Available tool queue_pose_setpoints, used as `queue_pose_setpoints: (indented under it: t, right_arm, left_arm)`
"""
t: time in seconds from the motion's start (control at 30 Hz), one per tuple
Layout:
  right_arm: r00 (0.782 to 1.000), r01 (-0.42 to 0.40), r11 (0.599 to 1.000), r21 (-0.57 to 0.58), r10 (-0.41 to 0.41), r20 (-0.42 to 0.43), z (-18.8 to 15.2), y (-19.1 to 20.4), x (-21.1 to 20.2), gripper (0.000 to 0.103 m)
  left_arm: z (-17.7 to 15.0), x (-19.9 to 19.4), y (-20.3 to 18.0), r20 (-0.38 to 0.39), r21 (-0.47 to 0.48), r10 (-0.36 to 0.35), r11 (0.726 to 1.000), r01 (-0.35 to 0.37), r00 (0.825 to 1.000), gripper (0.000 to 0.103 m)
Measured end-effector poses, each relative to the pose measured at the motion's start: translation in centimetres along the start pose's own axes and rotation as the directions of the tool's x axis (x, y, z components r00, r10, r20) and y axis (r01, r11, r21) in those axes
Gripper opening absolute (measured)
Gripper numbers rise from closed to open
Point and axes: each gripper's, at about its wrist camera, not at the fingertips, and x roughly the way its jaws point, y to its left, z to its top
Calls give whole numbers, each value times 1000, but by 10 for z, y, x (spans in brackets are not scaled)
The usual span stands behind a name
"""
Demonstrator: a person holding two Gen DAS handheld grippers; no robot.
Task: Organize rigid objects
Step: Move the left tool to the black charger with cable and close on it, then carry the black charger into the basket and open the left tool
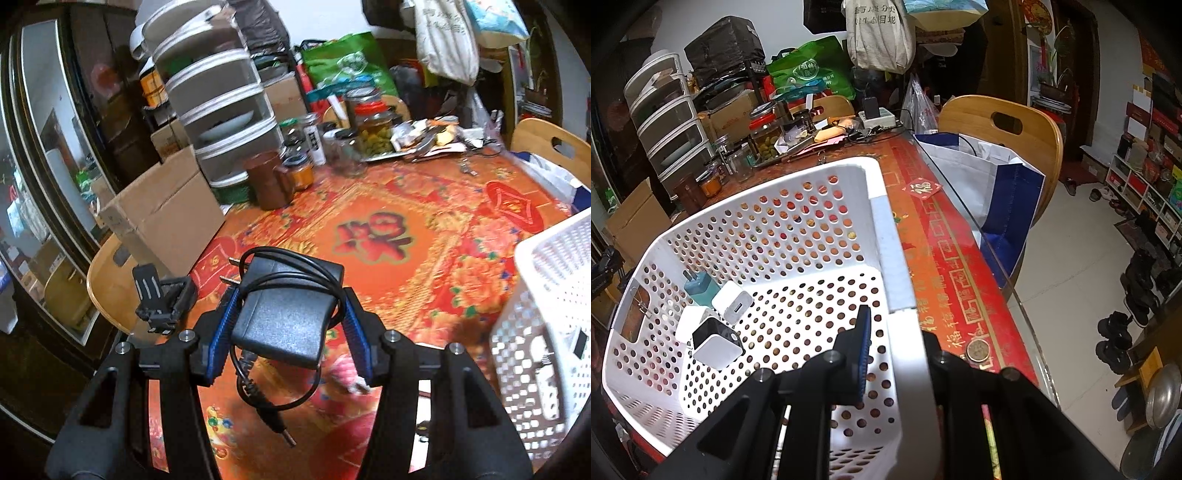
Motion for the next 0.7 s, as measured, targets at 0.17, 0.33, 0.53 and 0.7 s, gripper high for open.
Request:
queue_pose_setpoints:
  t: [0.17,0.33,0.53,0.7]
  right_arm:
    - [1000,-6,1000,2,6,5,0,1,-1,16]
    - [1000,-15,1000,-2,15,6,1,0,-2,16]
    - [1000,-27,1000,-7,27,7,1,0,-2,16]
    - [1000,-29,1000,-7,29,7,0,-1,-2,16]
  left_arm:
    - [14,-33,-23,-9,-3,-83,997,83,997,52]
    - [24,-72,-61,-34,37,-218,975,219,975,52]
    - [27,-104,-120,-78,124,-303,942,311,950,52]
    - [25,-100,-181,-214,193,-349,900,390,912,52]
